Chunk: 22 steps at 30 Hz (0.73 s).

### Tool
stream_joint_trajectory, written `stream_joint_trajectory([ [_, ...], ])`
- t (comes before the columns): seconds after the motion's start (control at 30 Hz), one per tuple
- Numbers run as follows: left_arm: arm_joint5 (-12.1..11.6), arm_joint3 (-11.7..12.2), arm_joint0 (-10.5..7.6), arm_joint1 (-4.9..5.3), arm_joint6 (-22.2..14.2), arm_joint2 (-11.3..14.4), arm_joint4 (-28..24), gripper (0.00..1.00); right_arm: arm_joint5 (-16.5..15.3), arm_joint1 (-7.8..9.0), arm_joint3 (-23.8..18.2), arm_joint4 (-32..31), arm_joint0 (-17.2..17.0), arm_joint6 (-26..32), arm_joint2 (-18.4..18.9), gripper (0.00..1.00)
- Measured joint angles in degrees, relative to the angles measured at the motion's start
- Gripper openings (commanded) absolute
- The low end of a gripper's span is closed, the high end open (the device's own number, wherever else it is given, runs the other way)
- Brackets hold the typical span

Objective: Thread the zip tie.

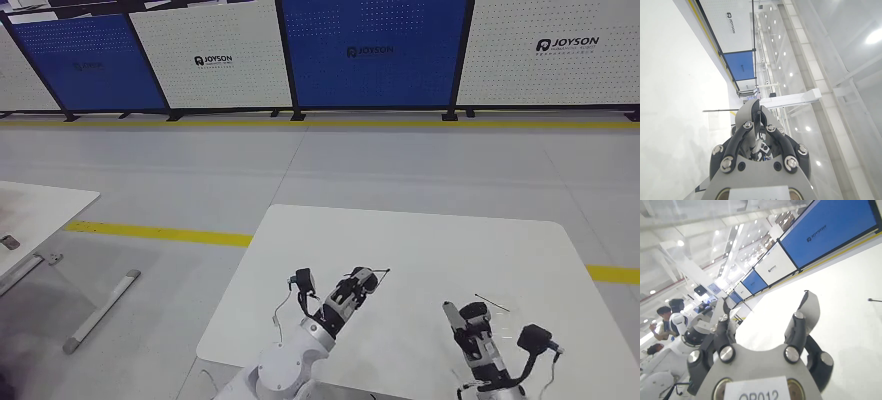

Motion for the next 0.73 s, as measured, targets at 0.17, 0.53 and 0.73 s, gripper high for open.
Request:
stream_joint_trajectory([
  [0.17,1.2,3.5,-2.05,-0.62,2.6,1.0,-0.9,0.00,0.0,1.44,-2.2,5.9,-4.0,-4.2,3.9,1.00],
  [0.53,0.2,10.6,-5.44,-2.21,10.2,2.1,-4.6,0.00,0.0,3.57,-5.0,16.3,-9.5,-10.5,10.0,1.00],
  [0.73,-0.4,11.3,-5.36,-2.33,10.8,1.6,-5.7,0.00,0.0,3.59,-5.0,16.4,-9.5,-10.5,10.0,1.00],
])
